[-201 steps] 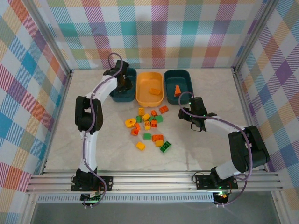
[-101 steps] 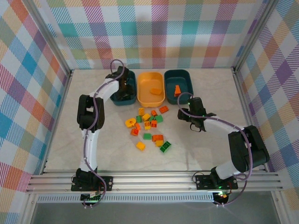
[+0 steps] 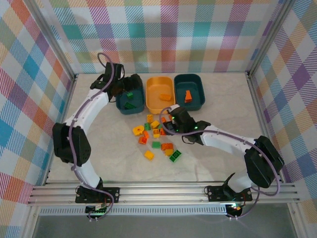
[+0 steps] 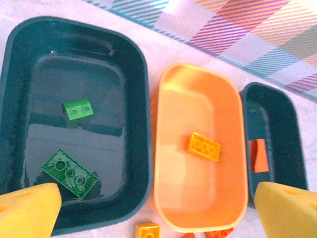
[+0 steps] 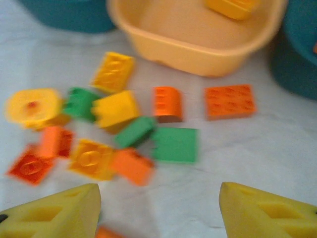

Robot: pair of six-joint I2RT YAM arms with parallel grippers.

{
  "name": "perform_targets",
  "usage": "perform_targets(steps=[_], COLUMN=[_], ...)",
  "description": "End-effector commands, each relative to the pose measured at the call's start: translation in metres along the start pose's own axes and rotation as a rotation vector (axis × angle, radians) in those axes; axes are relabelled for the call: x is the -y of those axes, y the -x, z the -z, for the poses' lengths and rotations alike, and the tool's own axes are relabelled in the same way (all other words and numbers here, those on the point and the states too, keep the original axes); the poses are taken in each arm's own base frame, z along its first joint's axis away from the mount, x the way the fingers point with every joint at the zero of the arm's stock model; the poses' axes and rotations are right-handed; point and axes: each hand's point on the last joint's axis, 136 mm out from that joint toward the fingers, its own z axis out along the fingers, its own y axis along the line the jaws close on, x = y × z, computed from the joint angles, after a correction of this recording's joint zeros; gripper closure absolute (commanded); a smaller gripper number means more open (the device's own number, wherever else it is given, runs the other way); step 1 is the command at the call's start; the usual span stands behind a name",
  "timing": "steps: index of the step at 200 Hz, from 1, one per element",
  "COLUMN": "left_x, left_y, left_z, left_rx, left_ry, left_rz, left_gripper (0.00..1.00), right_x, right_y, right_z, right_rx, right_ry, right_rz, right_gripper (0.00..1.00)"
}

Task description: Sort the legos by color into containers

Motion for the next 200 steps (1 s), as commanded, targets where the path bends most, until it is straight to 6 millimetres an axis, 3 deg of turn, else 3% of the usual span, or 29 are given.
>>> perform_targets(steps=[1,26,44,81,110,144,169,182,200], left_x=[-0.012,-0.046,-0.078,-0.117,-0.126,-0.126,-0.125,-0.126,-0.13], left_y=[-0.021,-0.055,-0.084,-0.145,-0.183,-0.193,-0.191,-0.191,-0.191], left_z=[0.009,0.028,0.041,0.055,0.053,0.05,0.053,0.054,0.057], left_rx=[-0.019,0.006,0.015,-0.026,-0.076,-0.101,-0.102,-0.1,-0.095], left_ry=[-0.007,0.037,0.066,0.074,0.032,0.014,0.019,0.024,0.046], left_rz=[0.014,0.119,0.232,0.339,0.396,0.408,0.396,0.396,0.388], left_gripper=[0.0,0.0,0.0,0.0,0.0,0.0,0.0,0.0,0.0], right_x=[-0.048,-0.102,-0.123,-0.127,-0.127,-0.134,-0.135,-0.134,-0.133], right_y=[-0.019,-0.058,-0.078,-0.095,-0.108,-0.11,-0.106,-0.1,-0.081], right_z=[0.007,-0.003,-0.014,-0.037,-0.052,-0.057,-0.056,-0.052,-0.042], right_rx=[-0.114,-0.25,-0.305,-0.363,-0.401,-0.394,-0.388,-0.365,-0.3], right_ry=[0.081,0.152,0.155,0.115,0.103,0.133,0.134,0.129,0.133], right_rz=[0.18,0.366,0.432,0.448,0.476,0.46,0.459,0.453,0.433], right_gripper=[0.34,0.31,0.28,0.25,0.26,0.38,0.61,0.7,0.74])
